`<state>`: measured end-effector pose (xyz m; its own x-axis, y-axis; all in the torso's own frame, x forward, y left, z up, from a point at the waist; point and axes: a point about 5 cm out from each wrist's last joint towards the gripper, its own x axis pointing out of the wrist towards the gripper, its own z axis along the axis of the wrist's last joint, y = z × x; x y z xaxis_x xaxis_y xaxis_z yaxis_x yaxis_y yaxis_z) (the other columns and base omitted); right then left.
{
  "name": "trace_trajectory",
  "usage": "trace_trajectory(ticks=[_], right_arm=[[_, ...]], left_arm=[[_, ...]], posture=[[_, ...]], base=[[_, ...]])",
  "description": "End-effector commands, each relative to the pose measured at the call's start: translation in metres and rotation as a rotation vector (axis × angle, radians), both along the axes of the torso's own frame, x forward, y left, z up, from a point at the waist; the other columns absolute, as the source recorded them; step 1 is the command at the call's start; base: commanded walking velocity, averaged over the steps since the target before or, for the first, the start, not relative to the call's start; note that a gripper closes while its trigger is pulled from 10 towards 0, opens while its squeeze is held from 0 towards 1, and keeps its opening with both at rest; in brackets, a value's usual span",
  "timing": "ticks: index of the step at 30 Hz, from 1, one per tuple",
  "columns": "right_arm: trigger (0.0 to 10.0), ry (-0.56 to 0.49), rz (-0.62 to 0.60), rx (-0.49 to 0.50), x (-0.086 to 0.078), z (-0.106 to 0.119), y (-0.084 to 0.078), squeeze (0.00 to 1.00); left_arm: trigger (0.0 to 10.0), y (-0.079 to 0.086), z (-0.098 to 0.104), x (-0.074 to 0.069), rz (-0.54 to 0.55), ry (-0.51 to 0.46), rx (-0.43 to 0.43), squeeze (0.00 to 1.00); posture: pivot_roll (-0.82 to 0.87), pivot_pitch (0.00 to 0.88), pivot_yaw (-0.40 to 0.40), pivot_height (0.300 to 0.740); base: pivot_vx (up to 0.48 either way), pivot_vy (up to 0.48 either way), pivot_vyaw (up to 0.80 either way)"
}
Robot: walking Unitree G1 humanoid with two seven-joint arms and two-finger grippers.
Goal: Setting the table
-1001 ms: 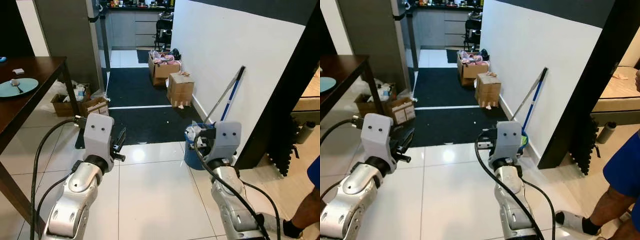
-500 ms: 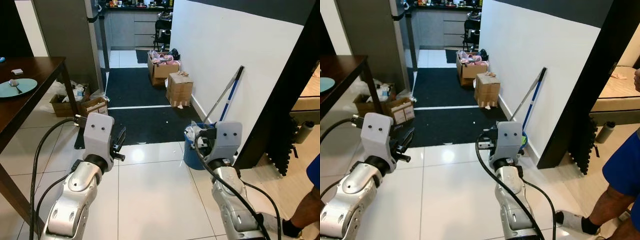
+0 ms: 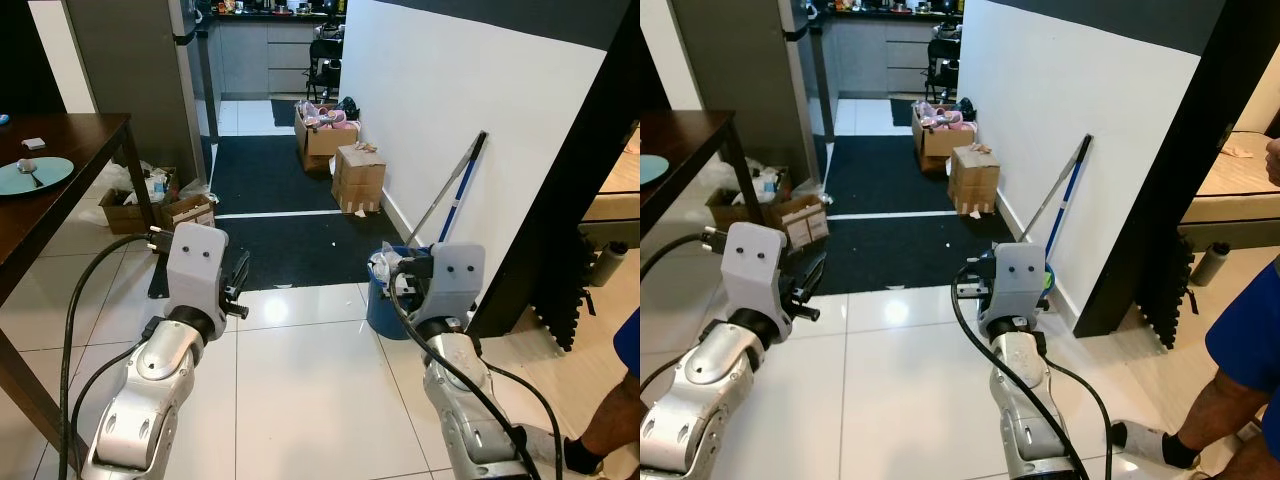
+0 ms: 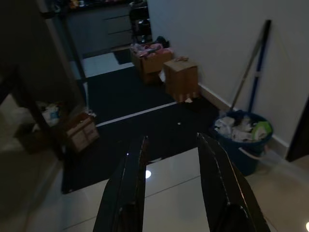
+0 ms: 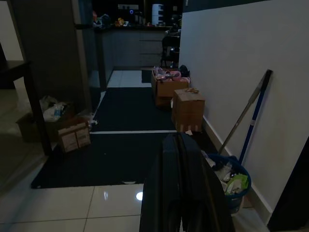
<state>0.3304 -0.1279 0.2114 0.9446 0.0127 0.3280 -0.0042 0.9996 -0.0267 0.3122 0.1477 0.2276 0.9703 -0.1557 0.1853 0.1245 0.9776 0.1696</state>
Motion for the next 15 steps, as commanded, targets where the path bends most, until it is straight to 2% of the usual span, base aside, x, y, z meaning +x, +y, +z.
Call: trace_trajectory(ticks=[1, 3, 4, 5, 6, 8, 10, 12, 15], right_arm=[[10.0, 0.011, -0.019, 0.002, -0.002, -0.007, -0.004, 0.00], [10.0, 0.036, -0.030, -0.006, -0.003, -0.018, -0.006, 0.00], [10.0, 0.036, -0.030, -0.006, -0.003, -0.018, -0.006, 0.00], [10.0, 0.085, -0.046, -0.022, -0.005, -0.036, -0.010, 0.00], [10.0, 0.085, -0.046, -0.022, -0.005, -0.036, -0.010, 0.00], [10.0, 0.138, -0.055, -0.039, -0.007, -0.055, -0.014, 0.00], [10.0, 0.187, -0.056, -0.061, -0.011, -0.072, -0.016, 0.00], [10.0, 0.199, -0.056, -0.068, -0.013, -0.076, -0.017, 0.00], [10.0, 0.269, -0.064, -0.097, -0.016, -0.098, -0.021, 0.00]], left_arm=[[10.0, 0.009, -0.018, 0.002, 0.063, 0.061, 0.029, 0.00], [10.0, 0.026, -0.044, 0.003, 0.169, 0.124, 0.046, 0.00], [10.0, 0.026, -0.044, 0.003, 0.169, 0.124, 0.046, 0.00], [10.0, 0.039, -0.065, 0.000, 0.233, 0.182, 0.009, 0.00], [10.0, 0.039, -0.065, 0.000, 0.233, 0.182, 0.009, 0.00], [10.0, 0.045, -0.079, -0.005, 0.247, 0.209, 0.013, 0.00], [10.0, 0.046, -0.103, -0.013, 0.243, 0.276, 0.035, 0.00], [10.0, 0.046, -0.110, -0.016, 0.239, 0.301, 0.035, 0.00], [10.0, 0.037, -0.135, -0.026, 0.192, 0.392, 0.019, 0.00]], posture=[[0.07, 0.049, 0.043, 0.740], [0.06, 0.048, 0.044, 0.740], [0.06, 0.048, 0.044, 0.740], [0.06, 0.049, 0.038, 0.740], [0.06, 0.049, 0.038, 0.740], [0.06, 0.049, 0.038, 0.740], [0.06, 0.056, 0.027, 0.740], [0.06, 0.056, 0.027, 0.740], [0.06, 0.062, 0.015, 0.740]], base=[[0.000, 0.000, 0.00], [0.000, 0.000, 0.00], [0.000, 0.000, 0.00], [0.000, 0.000, 0.00], [0.000, 0.000, 0.00], [0.000, 0.000, 0.00], [0.000, 0.000, 0.00], [0.000, 0.000, 0.00], [0.000, 0.000, 0.00]])
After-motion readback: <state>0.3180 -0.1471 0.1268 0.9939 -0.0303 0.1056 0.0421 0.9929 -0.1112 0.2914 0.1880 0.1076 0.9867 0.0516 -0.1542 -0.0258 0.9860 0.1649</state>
